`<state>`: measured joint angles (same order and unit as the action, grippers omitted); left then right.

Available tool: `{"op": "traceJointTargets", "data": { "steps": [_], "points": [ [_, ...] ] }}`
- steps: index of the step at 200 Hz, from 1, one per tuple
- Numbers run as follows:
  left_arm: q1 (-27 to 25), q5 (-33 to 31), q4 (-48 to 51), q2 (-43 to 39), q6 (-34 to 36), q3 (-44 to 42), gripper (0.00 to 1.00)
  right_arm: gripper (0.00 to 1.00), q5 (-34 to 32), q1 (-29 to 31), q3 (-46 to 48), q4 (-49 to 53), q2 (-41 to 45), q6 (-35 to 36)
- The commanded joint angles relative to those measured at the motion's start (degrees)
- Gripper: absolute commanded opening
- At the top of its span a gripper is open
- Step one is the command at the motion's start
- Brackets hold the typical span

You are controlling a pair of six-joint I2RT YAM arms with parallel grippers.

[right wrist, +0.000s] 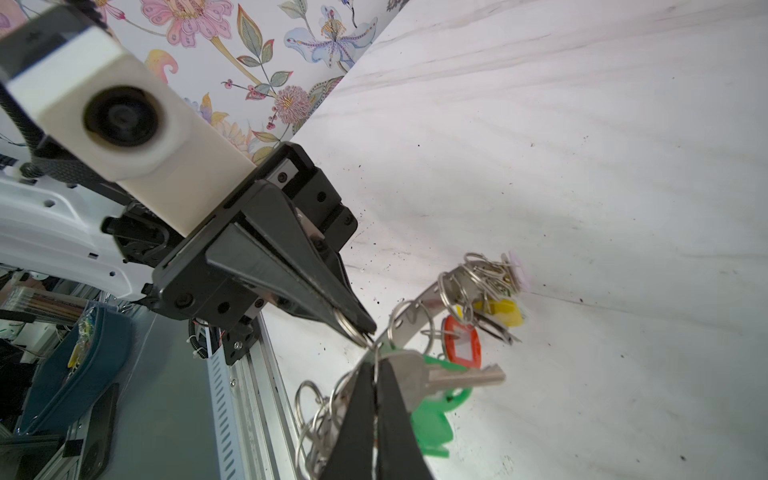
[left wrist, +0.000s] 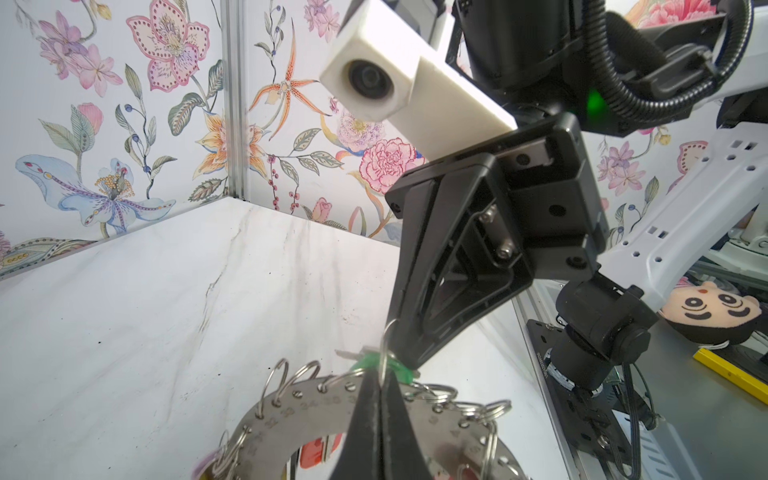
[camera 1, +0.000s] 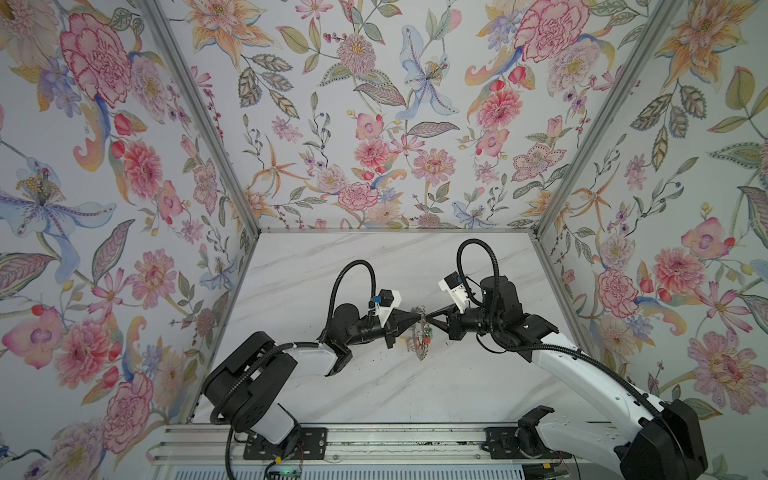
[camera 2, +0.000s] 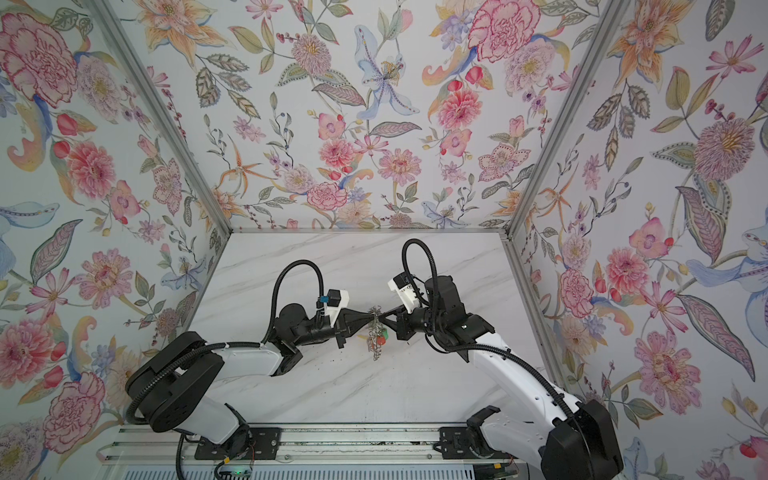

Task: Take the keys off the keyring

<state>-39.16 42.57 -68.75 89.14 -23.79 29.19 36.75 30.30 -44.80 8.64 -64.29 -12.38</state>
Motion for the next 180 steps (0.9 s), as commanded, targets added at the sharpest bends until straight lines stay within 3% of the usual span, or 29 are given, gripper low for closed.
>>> {"op": "traceJointTargets", "data": {
  "steps": [1,22,67,98,132,180],
  "points": [
    [1.0,-5.5,-16.5,-3.6,-4.0,-1.0,0.00,0.05,-1.0,-0.1,5.2,-2.3,0.3,-4.3],
    [0.6,-7.3,-19.9,-3.9,-5.3,-2.0,0.00,0.05,-2.7,1.3,6.6,-4.9,0.6,-5.1],
    [-0.7,-6.8,-18.8,-4.3,-5.1,0.0,0.00,0.05,0.3,3.0,5.3,-6.0,-2.2,-5.7],
    [-1.9,-8.5,-8.5,-6.9,1.1,0.5,0.00,0.05,-2.6,2.6,5.0,-3.9,0.7,-4.4],
    [-2.0,-14.8,7.7,-11.8,5.8,1.8,0.00,0.05,-2.9,1.0,4.9,-1.0,2.6,-3.0],
    [-2.0,-20.8,16.2,-15.8,8.2,2.0,0.00,0.05,-2.5,-0.1,4.2,-0.9,1.9,-2.4]
  ]
}}
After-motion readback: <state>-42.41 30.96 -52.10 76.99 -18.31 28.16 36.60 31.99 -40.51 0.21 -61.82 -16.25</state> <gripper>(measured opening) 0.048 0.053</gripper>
